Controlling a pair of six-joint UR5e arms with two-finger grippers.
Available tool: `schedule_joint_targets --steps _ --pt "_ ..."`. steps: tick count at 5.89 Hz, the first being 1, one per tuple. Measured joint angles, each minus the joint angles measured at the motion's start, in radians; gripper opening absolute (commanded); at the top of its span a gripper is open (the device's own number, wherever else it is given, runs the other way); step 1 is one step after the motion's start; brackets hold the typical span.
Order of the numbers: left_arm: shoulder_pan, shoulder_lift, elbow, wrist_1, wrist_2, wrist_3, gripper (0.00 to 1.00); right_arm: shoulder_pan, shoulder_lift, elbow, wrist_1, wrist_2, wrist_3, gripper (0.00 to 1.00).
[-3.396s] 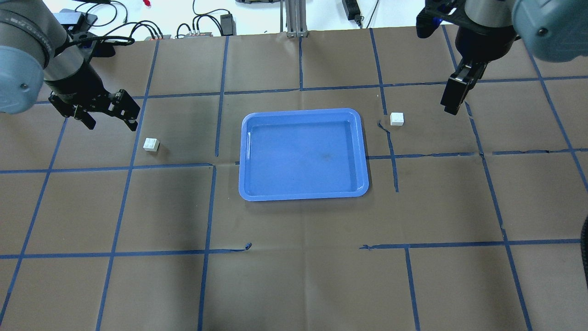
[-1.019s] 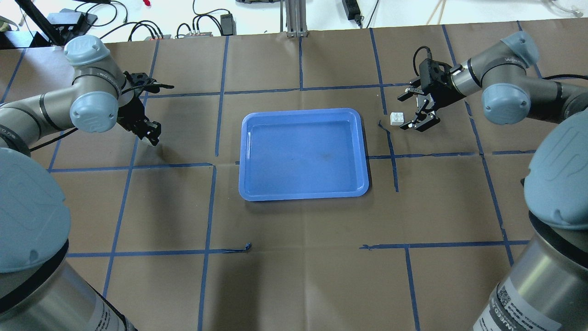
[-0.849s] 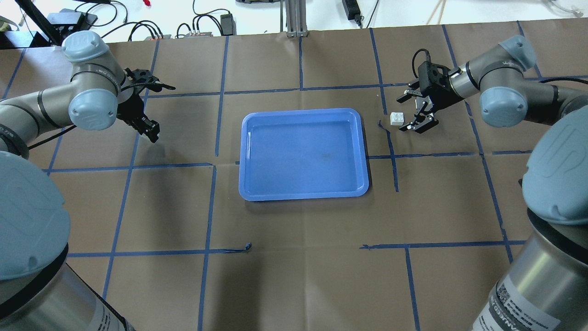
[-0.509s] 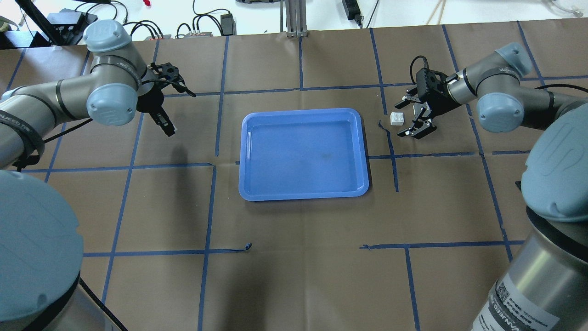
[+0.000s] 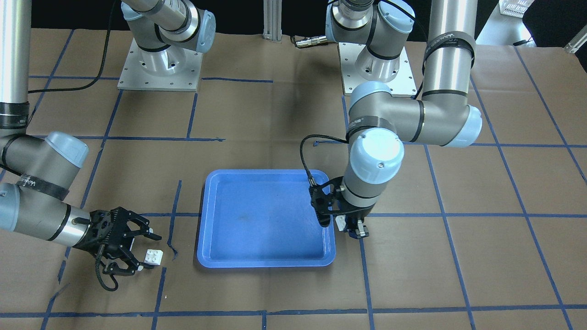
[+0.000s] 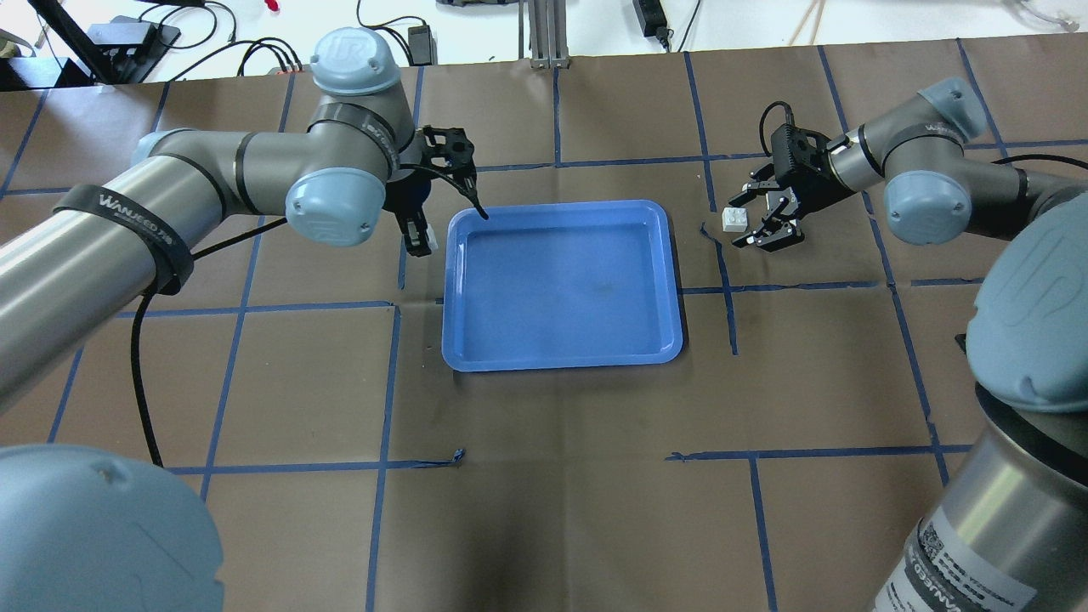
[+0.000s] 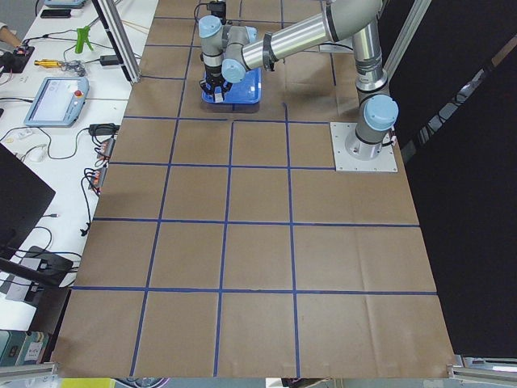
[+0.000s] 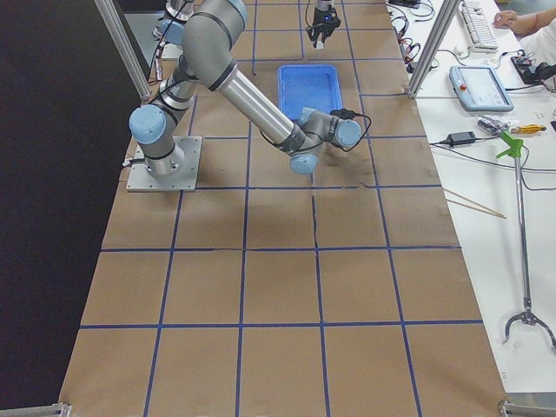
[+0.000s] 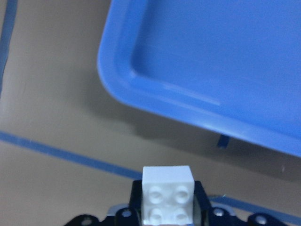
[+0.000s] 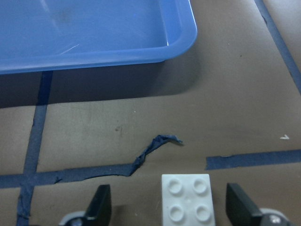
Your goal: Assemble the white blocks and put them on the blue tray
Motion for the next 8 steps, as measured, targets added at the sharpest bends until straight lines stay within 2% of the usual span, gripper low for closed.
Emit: schedule_joint_targets --steps 2,5,7,8 --pt "-0.118 -0.014 -0.001 0.003 0.000 0.035 0.00 0.000 -0.001 -0.006 0.000 0.001 -0.002 0.35" --pt "-0.201 -0.078 -0.006 0.063 0.006 -0.015 0.00 0.000 -0.015 -0.038 -0.015 -0.002 0.002 0.33" --pt "-0.225 -0.122 -0.001 0.092 0.006 -0.080 0.00 0.000 -0.073 -0.060 0.010 -0.015 0.010 0.33" --pt "-0.230 -0.128 -0.001 0.096 0.007 -0.096 0.30 0.000 -0.137 -0.054 0.071 -0.022 0.007 0.33"
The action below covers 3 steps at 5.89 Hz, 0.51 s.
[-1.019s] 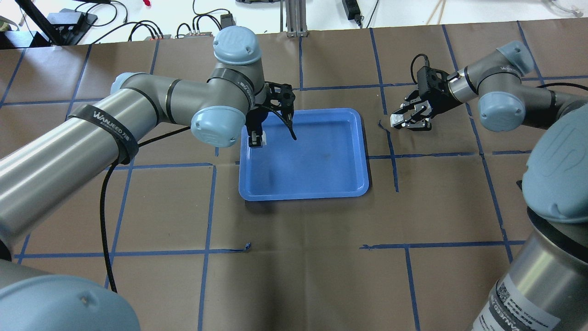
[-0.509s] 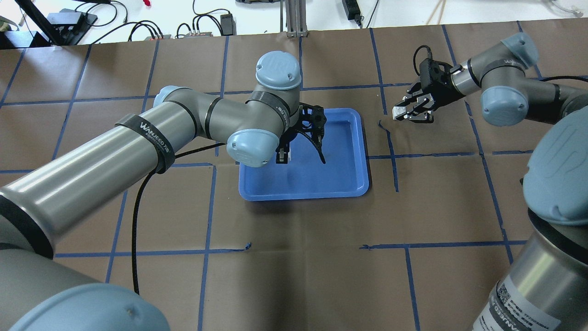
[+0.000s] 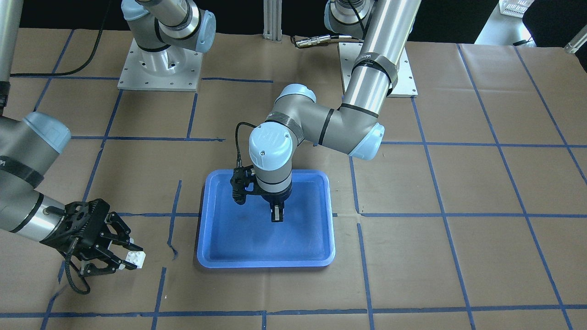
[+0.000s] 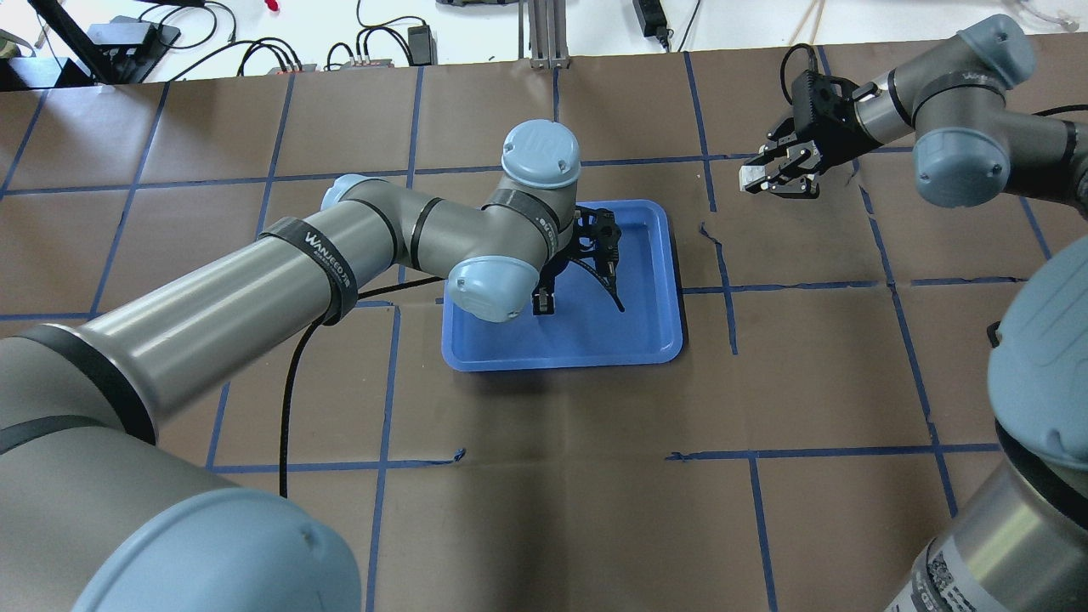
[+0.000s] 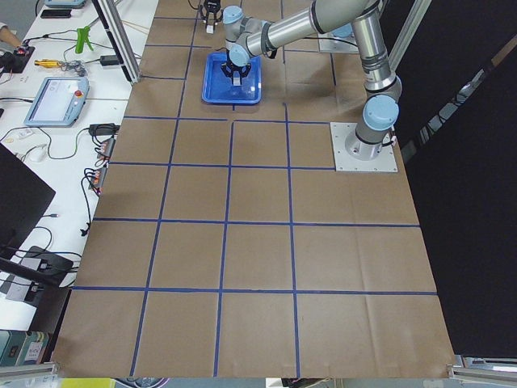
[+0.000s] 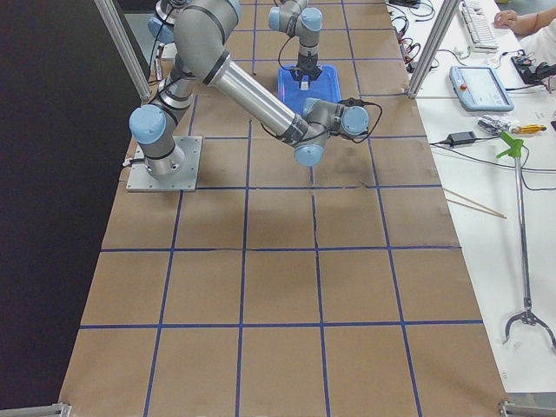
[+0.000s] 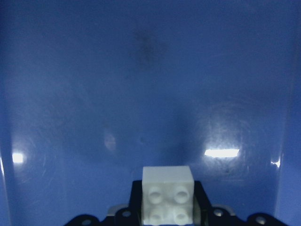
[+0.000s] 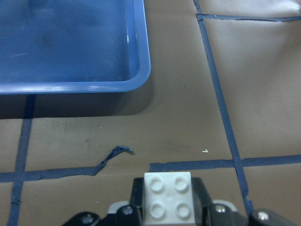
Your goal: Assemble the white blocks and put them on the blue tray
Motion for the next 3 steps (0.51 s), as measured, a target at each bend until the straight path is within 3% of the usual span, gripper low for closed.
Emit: schedule_joint_targets --steps 1,3 --pt "-0.002 -0.004 0.000 0.007 0.001 -0.006 0.60 0.003 -0.082 0.009 0.091 -0.006 -0.004 0.33" --pt "-0.003 -0.009 -0.006 0.040 -0.003 -0.010 0.82 0.013 -0.193 0.075 0.187 -0.009 -0.049 0.33"
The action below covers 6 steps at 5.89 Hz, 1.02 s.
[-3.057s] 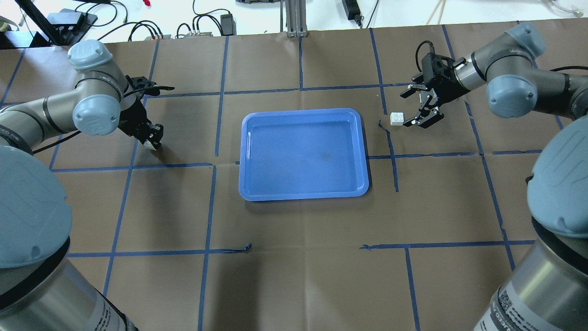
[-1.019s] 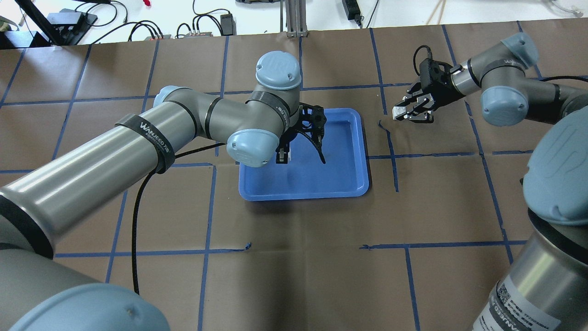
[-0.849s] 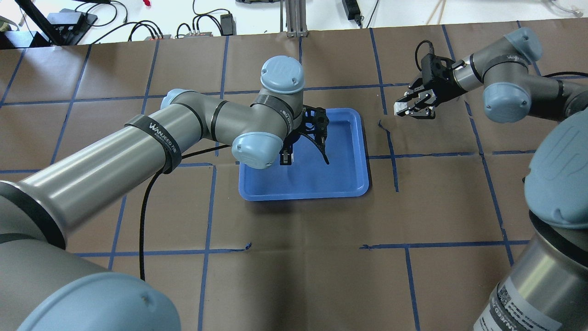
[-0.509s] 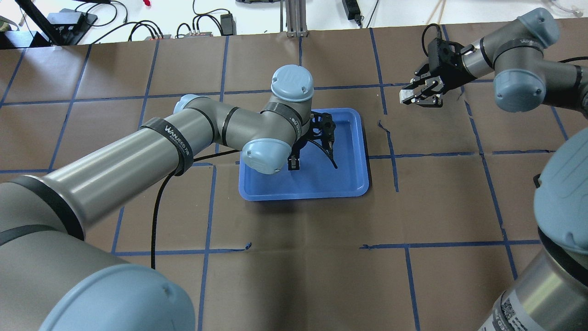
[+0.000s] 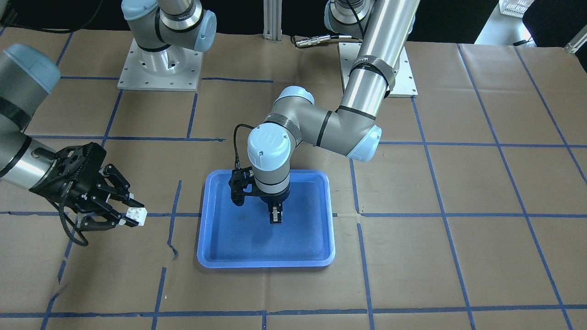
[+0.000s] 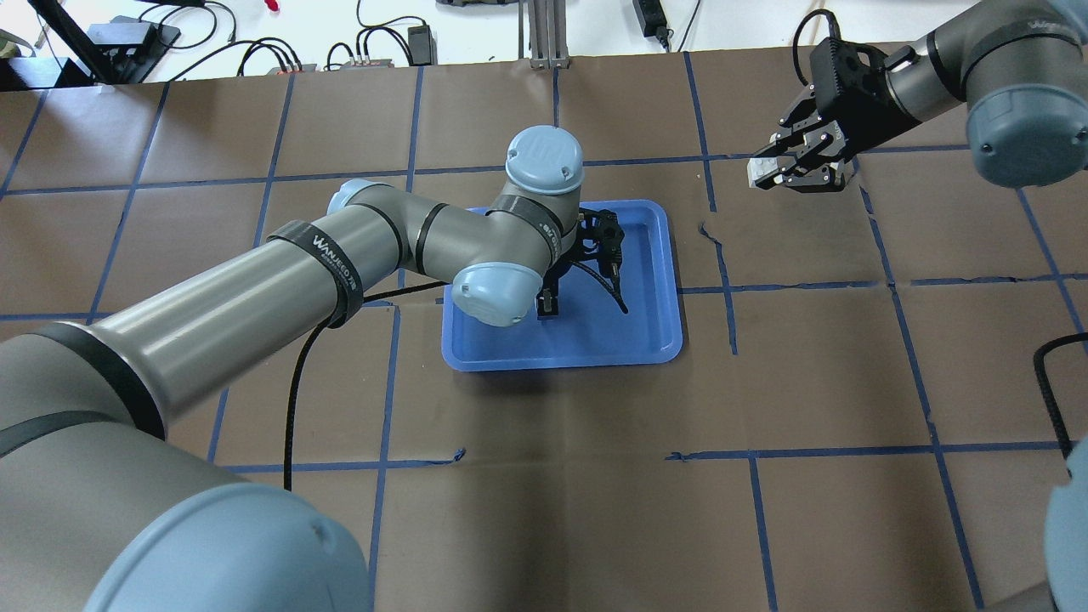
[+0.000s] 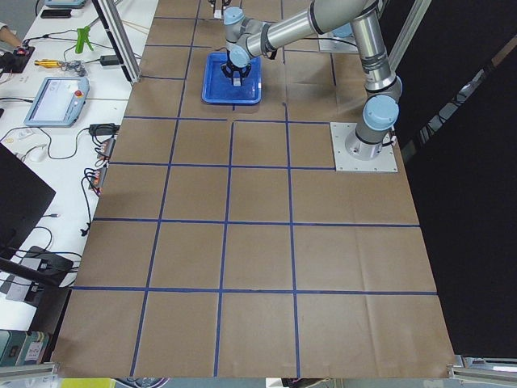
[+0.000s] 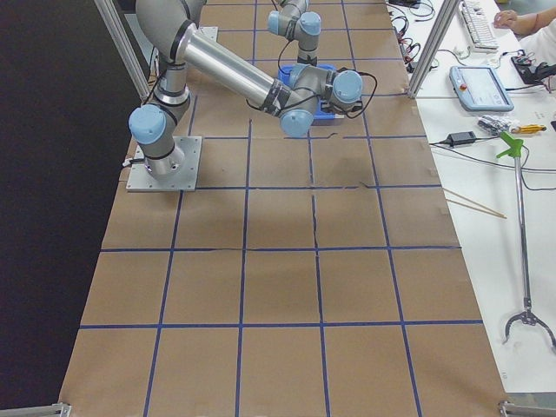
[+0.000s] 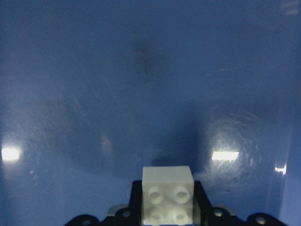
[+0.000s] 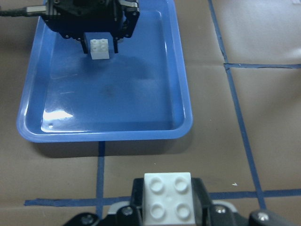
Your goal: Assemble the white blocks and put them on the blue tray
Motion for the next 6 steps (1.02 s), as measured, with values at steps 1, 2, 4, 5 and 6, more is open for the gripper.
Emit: schedule_joint_targets --steps 1,2,4,5,6 --pt "0.000 0.007 -0.002 0.004 -0.001 -0.002 0.82 0.001 -0.012 0.055 -0.015 0.002 -0.037 0.29" --pt "0.002 0.029 0.002 -0.002 0.000 -0.003 0.82 0.002 -0.013 0.090 -0.050 0.003 -0.048 0.29" --pt "0.057 0.151 0.038 -0.162 0.001 -0.004 0.82 0.003 -0.010 0.114 -0.087 0.009 -0.048 0.34" --pt "0.109 0.224 0.083 -0.295 -0.001 -0.030 0.82 0.003 -0.005 0.127 -0.087 0.016 -0.044 0.33" --pt "0.158 0.290 0.132 -0.416 -0.002 -0.091 0.82 0.004 0.002 0.143 -0.091 0.019 -0.029 0.34"
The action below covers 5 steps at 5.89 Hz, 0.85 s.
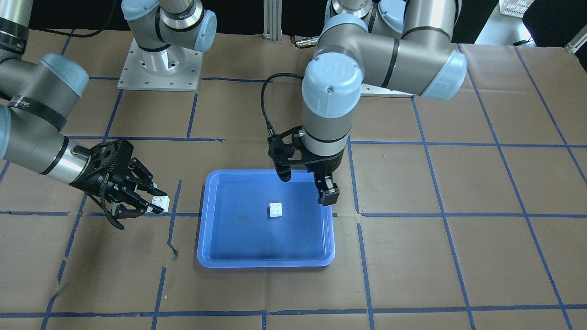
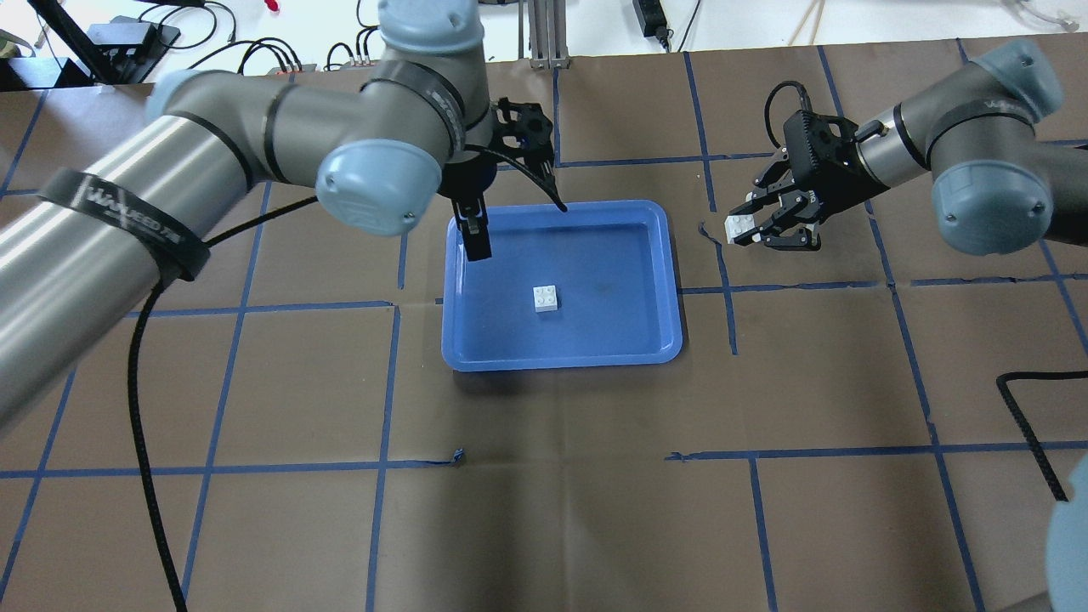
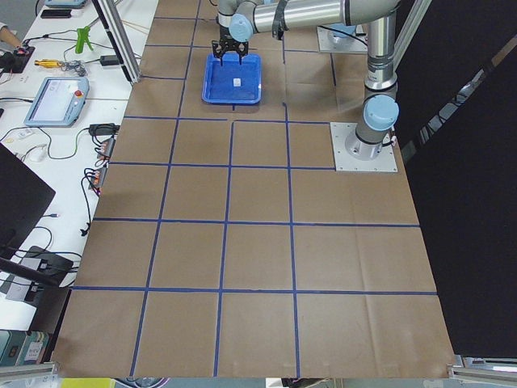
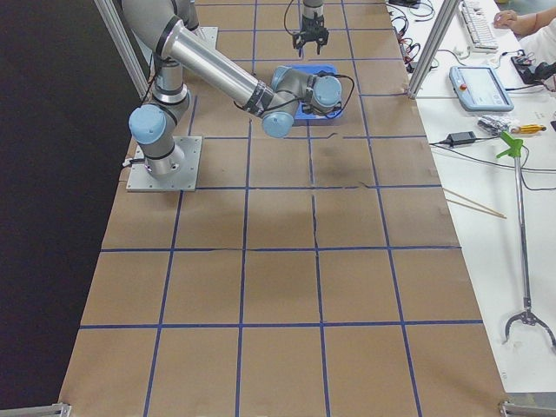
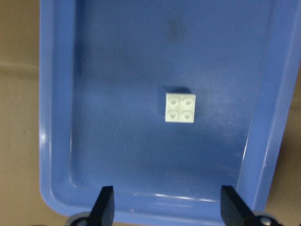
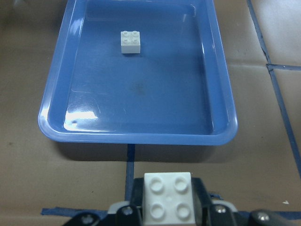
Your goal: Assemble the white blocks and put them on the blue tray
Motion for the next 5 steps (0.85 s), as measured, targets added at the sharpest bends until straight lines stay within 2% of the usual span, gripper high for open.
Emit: schedule_joint_targets --steps 1,3,5 --pt "0.039 0.064 0.028 -0.090 0.000 -0.126 0.90 0.005 0.006 0.012 -0.011 0.008 0.017 0.34" --pt "0.121 0.145 0.023 -0.144 0.001 -0.504 0.95 0.085 0.015 0.017 -0.070 0.049 0.104 0.35" --pt "0.161 0.155 0.020 -0.145 -0.002 -0.893 0.98 0.238 0.060 0.019 -0.280 0.045 0.361 0.37"
